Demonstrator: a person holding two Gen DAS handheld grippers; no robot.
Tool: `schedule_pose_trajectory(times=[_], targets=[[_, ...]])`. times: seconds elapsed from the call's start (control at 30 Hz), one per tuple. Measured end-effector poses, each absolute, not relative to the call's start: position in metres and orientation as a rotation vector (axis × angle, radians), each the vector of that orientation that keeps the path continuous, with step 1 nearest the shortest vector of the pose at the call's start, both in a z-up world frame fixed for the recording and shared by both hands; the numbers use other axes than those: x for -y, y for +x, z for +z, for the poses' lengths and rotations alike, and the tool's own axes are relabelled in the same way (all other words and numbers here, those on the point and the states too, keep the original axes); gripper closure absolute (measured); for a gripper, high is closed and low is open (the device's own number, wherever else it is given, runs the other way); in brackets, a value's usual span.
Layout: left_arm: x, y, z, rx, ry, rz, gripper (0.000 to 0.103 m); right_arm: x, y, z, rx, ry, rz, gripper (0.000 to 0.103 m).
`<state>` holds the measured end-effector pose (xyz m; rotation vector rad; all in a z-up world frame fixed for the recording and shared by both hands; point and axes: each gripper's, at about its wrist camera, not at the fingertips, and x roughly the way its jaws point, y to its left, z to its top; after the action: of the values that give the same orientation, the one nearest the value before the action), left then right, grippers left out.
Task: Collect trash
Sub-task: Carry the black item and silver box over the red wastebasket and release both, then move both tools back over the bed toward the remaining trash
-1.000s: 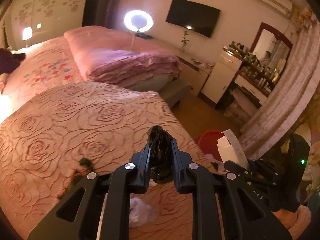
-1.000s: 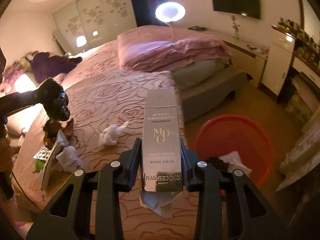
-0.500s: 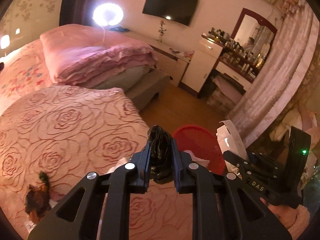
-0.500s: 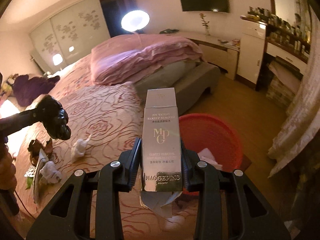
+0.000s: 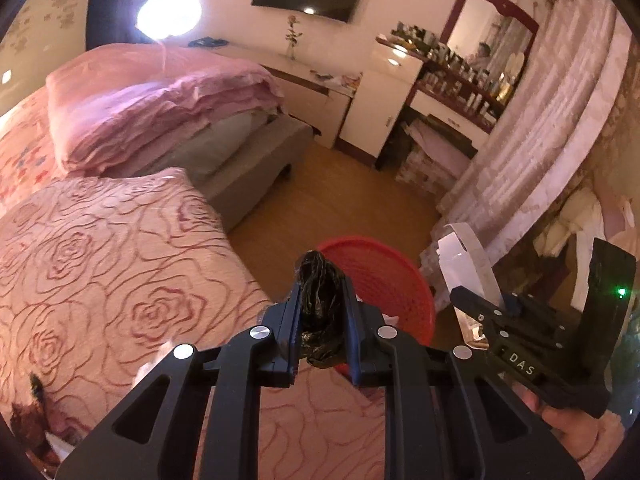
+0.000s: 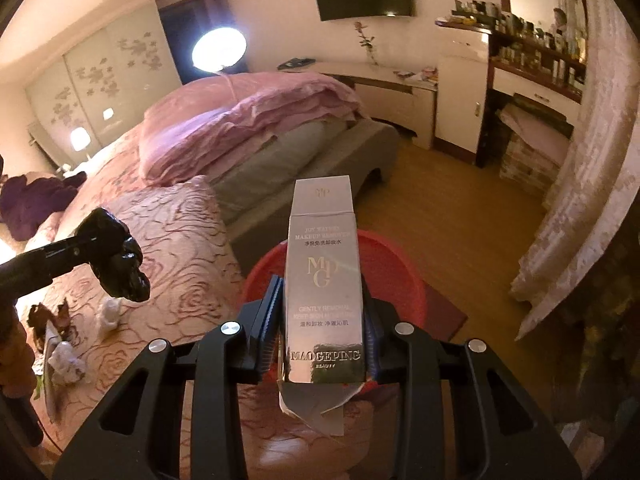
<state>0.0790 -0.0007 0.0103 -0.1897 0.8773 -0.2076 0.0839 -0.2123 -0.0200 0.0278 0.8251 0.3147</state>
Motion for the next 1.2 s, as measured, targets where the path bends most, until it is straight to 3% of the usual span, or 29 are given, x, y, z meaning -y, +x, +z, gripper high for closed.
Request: schedule_pose_trajectory(times=[0.63,0.7,0.83,0.87,0.9,0.97,1.2], targets=[[0.048,0.128,-0.056,-1.048,-0.163,-0.268,0.084,0.237,0.124,-0.081,-0.961,0.040,0.243,0.068],[0.048,0.129,-0.059,-1.054,-0.166,-0.271,0.081,0.236,0.125,-0.084,-0.967,0.037,0.246,0.068],[0.045,0.131,-0.060,-1.063,-0.187,-0.283,0.056,0.232,0.127,-0.089,-0.980,0.027,0.253,0.066],[0.044,0.131,-0.059,-1.061,-0.188,-0.284,0.052,0.231,0.127,-0.090,-0.980,0.025,0.255,0.058],[0.044,0.131,-0.059,-1.060,-0.186,-0.285,0.051,0.230,0.126,-0.089,-0.978,0.025,0.255,0.047],[0.042,0.130,-0.058,-1.058,-0.182,-0.282,0.048,0.230,0.125,-0.087,-0.963,0.034,0.255,0.040],[0.035,0.123,-0.050,-1.032,-0.178,-0.259,0.044,0.228,0.118,-0.081,-0.950,0.023,0.253,0.040]])
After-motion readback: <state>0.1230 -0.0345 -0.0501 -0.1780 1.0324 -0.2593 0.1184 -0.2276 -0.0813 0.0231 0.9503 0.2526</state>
